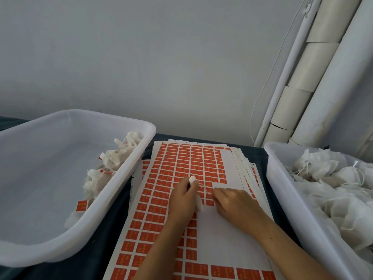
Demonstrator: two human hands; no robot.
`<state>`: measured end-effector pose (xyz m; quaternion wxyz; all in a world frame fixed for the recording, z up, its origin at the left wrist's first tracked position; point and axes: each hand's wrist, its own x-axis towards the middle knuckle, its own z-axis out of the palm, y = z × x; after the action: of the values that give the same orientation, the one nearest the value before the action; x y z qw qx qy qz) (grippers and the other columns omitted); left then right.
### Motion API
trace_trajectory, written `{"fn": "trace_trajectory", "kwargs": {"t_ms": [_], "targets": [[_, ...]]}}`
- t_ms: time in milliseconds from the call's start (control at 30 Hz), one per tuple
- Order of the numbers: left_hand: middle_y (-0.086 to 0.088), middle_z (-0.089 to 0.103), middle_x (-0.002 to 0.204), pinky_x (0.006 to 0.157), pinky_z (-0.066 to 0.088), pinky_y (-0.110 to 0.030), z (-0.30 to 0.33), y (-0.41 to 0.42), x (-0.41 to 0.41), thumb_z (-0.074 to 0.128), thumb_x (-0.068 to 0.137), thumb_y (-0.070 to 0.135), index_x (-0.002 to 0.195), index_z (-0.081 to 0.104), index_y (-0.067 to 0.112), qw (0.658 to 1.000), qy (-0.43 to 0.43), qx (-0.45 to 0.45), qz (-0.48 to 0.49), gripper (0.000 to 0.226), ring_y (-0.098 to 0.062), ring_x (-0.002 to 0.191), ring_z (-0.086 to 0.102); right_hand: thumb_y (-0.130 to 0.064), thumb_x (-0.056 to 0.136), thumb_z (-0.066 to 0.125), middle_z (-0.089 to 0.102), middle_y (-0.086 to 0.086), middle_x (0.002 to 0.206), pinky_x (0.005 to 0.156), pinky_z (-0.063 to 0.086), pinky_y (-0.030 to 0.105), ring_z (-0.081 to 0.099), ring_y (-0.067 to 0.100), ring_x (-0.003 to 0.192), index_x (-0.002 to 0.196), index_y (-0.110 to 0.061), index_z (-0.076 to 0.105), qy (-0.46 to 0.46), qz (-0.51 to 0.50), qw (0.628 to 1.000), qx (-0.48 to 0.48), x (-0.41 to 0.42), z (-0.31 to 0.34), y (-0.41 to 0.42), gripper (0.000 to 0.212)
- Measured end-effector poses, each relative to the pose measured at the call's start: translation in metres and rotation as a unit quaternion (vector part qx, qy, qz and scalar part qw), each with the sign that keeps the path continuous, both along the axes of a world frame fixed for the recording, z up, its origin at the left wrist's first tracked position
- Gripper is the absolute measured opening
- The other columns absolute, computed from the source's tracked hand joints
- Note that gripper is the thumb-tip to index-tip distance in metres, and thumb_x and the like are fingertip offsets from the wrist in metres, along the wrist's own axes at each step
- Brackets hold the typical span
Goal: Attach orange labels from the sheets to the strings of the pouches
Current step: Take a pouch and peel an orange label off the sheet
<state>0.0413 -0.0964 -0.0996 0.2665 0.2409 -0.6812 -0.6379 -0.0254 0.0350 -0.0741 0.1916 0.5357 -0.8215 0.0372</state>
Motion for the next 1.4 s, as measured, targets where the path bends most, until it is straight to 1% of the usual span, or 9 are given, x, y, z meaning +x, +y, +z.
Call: {"fn": "trace_trajectory", "kwargs": {"t_ms": [167,400,467,533,633,833,1100,1200,1400], "targets": [[0.000,0.067,0.089,0.082,0.055,-0.029,-0.002,-0.003,0.004,0.046,0.098,0.028,0.091,0.062,0.016,1.000,-0.002,-0.007,-0.013,0.021,-0.016,0.085,0.066,-0.028,0.096,0.050,0.055,-0.003,0.133,0.098,0.042,0.024,0.061,0.016,0.111,0.131,-0.018,0.049,-0.028,0.006,0.996,0.088,0.001,0.002,0.004,0.037],[0.009,0.068,0.089,0.070,0.051,-0.016,-0.005,-0.002,0.008,0.046,0.098,0.027,0.090,0.061,0.023,1.000,0.011,-0.016,-0.022,0.018,-0.011,0.083,0.066,-0.017,0.095,0.050,0.051,0.005,0.137,0.101,0.042,0.032,0.059,0.026,0.113,0.137,-0.011,0.040,0.036,0.016,0.988,0.152,0.002,0.004,-0.004,0.043],[0.010,0.067,0.088,0.067,0.048,-0.013,-0.005,-0.002,0.008,0.046,0.098,0.027,0.088,0.061,0.025,1.000,0.007,-0.023,-0.020,0.018,-0.010,0.082,0.066,-0.017,0.089,0.061,0.057,0.004,0.131,0.095,0.047,0.032,0.064,0.024,0.105,0.132,-0.011,0.048,0.058,0.025,0.988,0.143,0.006,0.005,-0.005,0.045],[0.009,0.067,0.090,0.072,0.050,-0.016,-0.005,-0.002,0.007,0.046,0.098,0.028,0.089,0.061,0.026,0.999,0.011,-0.024,-0.023,0.017,-0.011,0.084,0.066,-0.022,0.063,0.086,0.072,-0.001,0.104,0.073,0.056,0.026,0.072,0.016,0.077,0.109,-0.014,0.068,0.073,0.044,0.991,0.099,0.007,0.005,-0.002,0.050],[0.008,0.067,0.089,0.070,0.048,-0.015,-0.005,-0.001,0.007,0.047,0.098,0.028,0.089,0.060,0.024,0.999,0.012,-0.024,-0.022,0.017,-0.012,0.084,0.065,-0.027,0.043,0.094,0.074,-0.006,0.082,0.058,0.056,0.020,0.069,0.010,0.056,0.090,-0.018,0.075,0.080,0.054,0.994,0.057,0.004,0.001,-0.001,0.052],[0.005,0.067,0.089,0.070,0.049,-0.015,-0.006,-0.001,0.006,0.047,0.098,0.027,0.092,0.062,0.018,1.000,0.018,-0.018,-0.015,0.018,-0.013,0.083,0.065,-0.021,0.053,0.090,0.074,-0.002,0.088,0.060,0.054,0.018,0.071,0.012,0.063,0.092,-0.014,0.073,0.025,0.013,0.998,-0.058,0.000,-0.007,-0.011,0.043],[0.002,0.063,0.080,0.061,0.044,-0.010,-0.004,-0.002,0.006,0.047,0.098,0.025,0.081,0.058,0.020,1.000,0.025,-0.007,0.014,0.021,-0.009,0.072,0.060,-0.027,0.092,0.054,0.062,-0.021,0.095,0.072,0.046,0.003,0.062,-0.001,0.074,0.099,-0.031,0.054,-0.250,-0.058,0.947,-0.191,0.009,-0.014,-0.024,0.008],[0.007,0.061,0.076,0.057,0.043,-0.008,-0.003,-0.002,0.005,0.047,0.098,0.026,0.080,0.057,0.023,1.000,0.022,-0.003,0.018,0.021,-0.006,0.068,0.059,-0.027,0.094,0.051,0.062,-0.019,0.082,0.074,0.056,0.018,0.064,0.003,0.071,0.082,-0.032,0.051,-0.339,-0.101,0.899,-0.259,0.008,-0.017,-0.026,0.013],[0.002,0.059,0.074,0.056,0.043,-0.009,-0.003,-0.002,0.006,0.048,0.097,0.024,0.080,0.058,0.018,1.000,0.023,-0.009,0.013,0.020,-0.007,0.065,0.055,-0.032,0.084,0.066,0.057,-0.019,0.074,0.062,0.043,0.007,0.059,0.003,0.066,0.078,-0.028,0.054,-0.350,-0.169,0.882,-0.266,0.006,-0.018,-0.033,0.014]]}}
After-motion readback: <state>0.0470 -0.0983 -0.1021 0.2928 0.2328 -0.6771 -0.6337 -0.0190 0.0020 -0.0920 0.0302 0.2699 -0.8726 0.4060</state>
